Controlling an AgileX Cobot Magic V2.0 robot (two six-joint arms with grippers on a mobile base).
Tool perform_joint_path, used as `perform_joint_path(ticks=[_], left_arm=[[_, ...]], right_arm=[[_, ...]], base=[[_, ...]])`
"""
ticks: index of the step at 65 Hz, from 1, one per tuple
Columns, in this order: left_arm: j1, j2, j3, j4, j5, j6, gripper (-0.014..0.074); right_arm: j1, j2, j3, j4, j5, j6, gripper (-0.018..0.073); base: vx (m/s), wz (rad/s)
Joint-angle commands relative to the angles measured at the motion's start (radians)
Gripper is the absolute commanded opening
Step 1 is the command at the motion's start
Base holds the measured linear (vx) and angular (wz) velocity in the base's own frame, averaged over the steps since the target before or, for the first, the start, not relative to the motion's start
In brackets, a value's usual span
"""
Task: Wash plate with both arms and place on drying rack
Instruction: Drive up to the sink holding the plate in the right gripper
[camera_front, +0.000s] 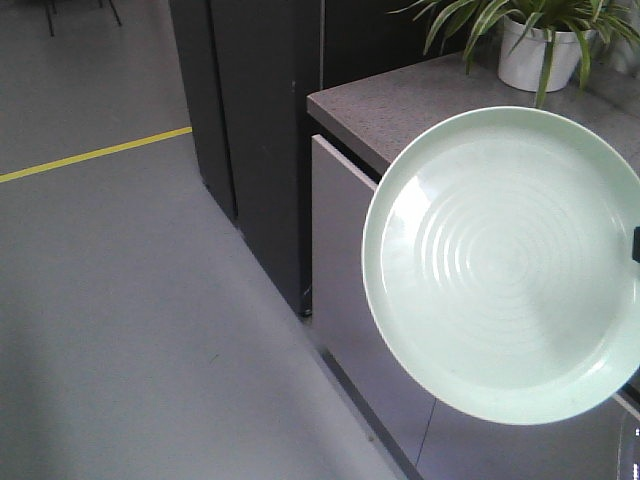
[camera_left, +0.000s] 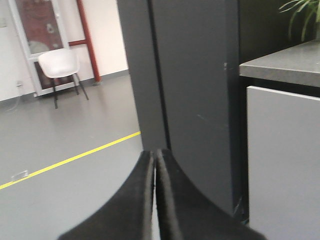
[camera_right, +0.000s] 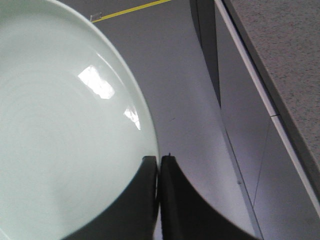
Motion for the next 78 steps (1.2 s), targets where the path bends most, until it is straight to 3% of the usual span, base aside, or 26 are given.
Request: perform_joint_path(ticks=[1,78], left_arm=[[-0.005,-0.015,0.017,-0.008,-0.075,-0.001,-0.0006],[-0.005,-0.015,0.017,-0.008,-0.075,-0.001,-0.0006]], right_arm=[[-0.005,-0.004,-0.024,0.056,-0.041,-0.004,-0.0011],[-0.005,-0.004,-0.024,0.056,-0.041,-0.004,-0.0011]], base=[[0.09,-0.36],[0.09,-0.34]])
